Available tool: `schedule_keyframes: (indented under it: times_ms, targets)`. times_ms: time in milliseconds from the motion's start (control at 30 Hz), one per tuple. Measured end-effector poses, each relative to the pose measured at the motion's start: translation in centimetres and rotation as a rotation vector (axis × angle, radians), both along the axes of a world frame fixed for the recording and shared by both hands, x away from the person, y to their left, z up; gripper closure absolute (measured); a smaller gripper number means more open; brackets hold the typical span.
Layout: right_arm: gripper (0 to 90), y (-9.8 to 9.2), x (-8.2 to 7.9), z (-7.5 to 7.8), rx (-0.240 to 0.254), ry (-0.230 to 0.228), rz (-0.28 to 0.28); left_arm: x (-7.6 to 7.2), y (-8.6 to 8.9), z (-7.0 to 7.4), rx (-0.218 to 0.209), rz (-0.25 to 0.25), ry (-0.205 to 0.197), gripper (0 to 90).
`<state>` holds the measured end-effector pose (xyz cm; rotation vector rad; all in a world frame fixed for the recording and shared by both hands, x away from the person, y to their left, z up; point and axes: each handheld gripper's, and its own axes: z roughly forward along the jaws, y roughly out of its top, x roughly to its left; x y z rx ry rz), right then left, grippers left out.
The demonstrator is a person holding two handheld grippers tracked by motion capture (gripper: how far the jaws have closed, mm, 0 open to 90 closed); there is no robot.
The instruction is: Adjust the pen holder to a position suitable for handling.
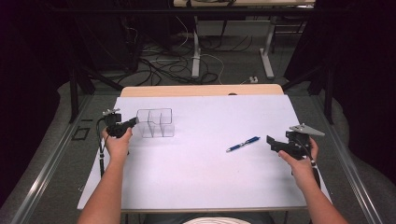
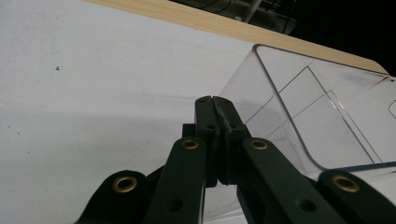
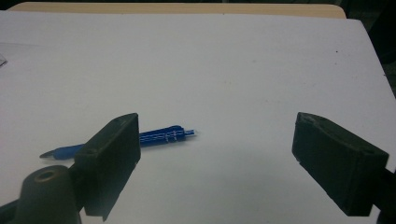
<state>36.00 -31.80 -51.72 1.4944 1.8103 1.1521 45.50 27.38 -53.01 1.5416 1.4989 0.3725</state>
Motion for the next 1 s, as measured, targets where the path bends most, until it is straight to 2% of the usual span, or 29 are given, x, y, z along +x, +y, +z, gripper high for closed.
schedule_keyframes:
  times_ms: [133,167,367,567,600,633,667,700,1000]
  targets:
    - [15.0,0.0,0.0,0.0,-0.004,-0.002,0.008,0.1,-0.5,0.0,0.003,-0.009,-0.011,90.0]
    - [15.0,0.1,0.0,0.0,-0.005,-0.004,0.009,0.0,-0.6,0.0,0.008,-0.019,0.001,90.0]
    - [15.0,0.0,0.1,0.0,-0.002,-0.006,0.006,0.0,-2.0,0.0,0.02,-0.041,0.001,90.0]
    - [15.0,0.1,0.1,-0.1,-0.005,-0.001,0.013,0.1,-3.1,-0.1,0.004,-0.036,0.0,90.0]
    - [15.0,0.2,0.1,-0.1,-0.003,-0.002,0.007,0.2,-3.2,0.0,0.014,-0.046,0.019,90.0]
    - [15.0,0.3,0.2,-0.3,0.0,-0.034,0.001,0.2,-3.3,0.1,0.026,-0.052,0.016,90.0]
    - [15.0,0.2,0.2,-0.2,-0.001,-0.031,0.002,0.3,-3.7,0.2,0.011,-0.059,0.015,90.0]
    - [15.0,0.2,0.1,-0.1,-0.002,0.002,0.012,0.3,-3.9,0.3,0.016,-0.069,0.016,90.0]
    - [15.0,0.1,0.1,-0.1,-0.001,0.001,0.017,0.9,-6.9,0.4,0.026,-0.114,0.013,90.0]
